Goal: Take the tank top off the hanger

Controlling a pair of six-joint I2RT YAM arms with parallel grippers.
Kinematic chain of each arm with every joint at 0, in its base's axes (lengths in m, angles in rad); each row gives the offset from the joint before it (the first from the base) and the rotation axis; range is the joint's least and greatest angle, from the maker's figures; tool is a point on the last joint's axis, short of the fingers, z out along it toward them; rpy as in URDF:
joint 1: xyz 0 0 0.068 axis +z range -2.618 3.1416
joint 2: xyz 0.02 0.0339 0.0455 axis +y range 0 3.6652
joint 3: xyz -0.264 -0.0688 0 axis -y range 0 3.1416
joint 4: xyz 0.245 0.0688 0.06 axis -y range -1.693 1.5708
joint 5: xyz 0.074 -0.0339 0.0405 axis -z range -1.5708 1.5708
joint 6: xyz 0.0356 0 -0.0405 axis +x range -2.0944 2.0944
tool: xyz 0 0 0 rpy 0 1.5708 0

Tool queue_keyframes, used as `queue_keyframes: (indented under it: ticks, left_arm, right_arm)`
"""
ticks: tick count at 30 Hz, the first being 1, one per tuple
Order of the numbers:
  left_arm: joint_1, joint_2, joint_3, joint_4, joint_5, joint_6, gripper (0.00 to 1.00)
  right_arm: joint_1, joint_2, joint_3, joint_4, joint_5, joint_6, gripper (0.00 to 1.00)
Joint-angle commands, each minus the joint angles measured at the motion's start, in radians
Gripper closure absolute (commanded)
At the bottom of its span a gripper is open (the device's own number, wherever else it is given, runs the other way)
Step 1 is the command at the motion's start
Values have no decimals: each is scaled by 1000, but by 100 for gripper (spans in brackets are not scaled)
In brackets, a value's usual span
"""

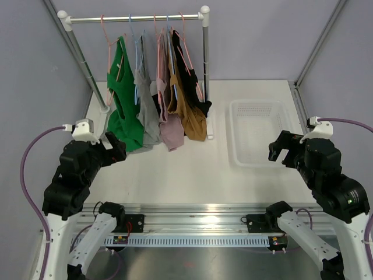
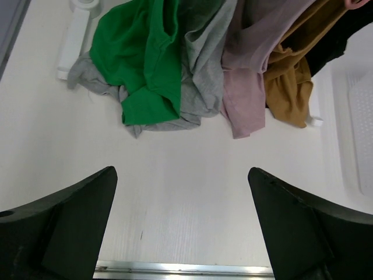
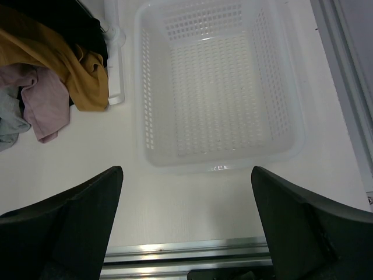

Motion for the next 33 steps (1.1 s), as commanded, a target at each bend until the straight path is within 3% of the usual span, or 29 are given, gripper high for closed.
queue_keyframes:
  ticks: [1,7,14,18,26,29,33]
  left_arm:
    - [-4,60,106,99,114,-8,1]
    - [-57,238,267,171,137,-61,1]
    - [-312,516,529,268,-56,-69,1]
    - [-372,666,634,374,-102,-55,1]
    - [-490,1101,1034,424,-271,81,1]
    - [-496,1221,1218,363,-410,81,7]
    - [-496,1361,1292,398,-516,128,17]
  right_arm:
    - [7,-1,17,14,7,-8,0]
    - [8,-35,-23,58,-44,0,0]
    - [6,-32,-23,57,-90,16,0]
    - [8,-53,-23,60,-116,23,0]
    - [7,-73,-35,69,-211,29,1]
    - [7,-76,-33,71,-236,32,0]
    - [6,-85,-27,69,-278,30,0]
